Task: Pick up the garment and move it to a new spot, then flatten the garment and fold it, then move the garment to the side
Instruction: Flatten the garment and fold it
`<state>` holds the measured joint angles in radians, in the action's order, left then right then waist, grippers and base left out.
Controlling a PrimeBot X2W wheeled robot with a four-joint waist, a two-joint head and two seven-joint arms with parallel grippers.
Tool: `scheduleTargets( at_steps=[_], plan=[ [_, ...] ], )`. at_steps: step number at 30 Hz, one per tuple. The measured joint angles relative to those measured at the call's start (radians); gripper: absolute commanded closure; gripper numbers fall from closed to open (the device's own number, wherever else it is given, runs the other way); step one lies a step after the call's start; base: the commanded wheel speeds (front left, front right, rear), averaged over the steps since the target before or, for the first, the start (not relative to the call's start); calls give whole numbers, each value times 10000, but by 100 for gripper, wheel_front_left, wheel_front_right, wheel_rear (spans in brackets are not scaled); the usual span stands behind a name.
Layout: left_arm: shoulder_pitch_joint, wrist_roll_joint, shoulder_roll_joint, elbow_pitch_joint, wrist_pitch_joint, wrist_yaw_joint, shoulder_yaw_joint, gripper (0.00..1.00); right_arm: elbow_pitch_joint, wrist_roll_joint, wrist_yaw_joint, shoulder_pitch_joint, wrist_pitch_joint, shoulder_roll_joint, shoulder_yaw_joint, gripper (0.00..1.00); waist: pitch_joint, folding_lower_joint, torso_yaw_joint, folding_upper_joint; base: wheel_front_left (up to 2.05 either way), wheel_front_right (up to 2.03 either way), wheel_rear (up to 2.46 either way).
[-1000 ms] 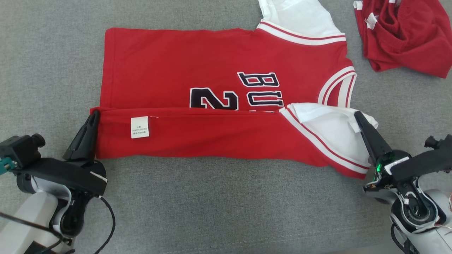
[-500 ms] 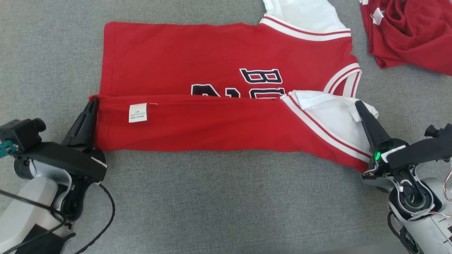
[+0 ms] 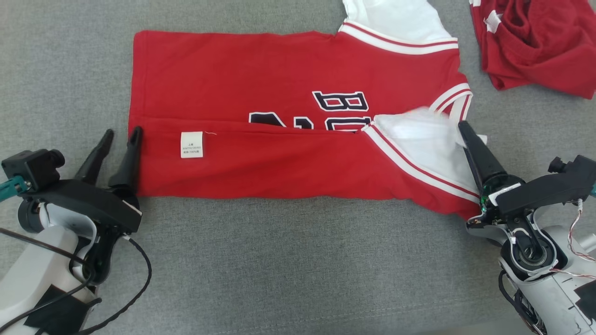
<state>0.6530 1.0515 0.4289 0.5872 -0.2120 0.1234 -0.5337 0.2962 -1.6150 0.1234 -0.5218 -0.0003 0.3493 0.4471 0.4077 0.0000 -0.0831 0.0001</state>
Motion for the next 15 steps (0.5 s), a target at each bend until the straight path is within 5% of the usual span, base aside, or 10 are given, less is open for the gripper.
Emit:
scheduleTargets(
  at_steps=[15],
  plan=[
    [-1068, -92, 40, 163, -320, 6, 31, 0, -188, 543, 0, 566, -742, -52, -123, 0, -986, -1, 41, -1, 0, 0, 0]
  ],
)
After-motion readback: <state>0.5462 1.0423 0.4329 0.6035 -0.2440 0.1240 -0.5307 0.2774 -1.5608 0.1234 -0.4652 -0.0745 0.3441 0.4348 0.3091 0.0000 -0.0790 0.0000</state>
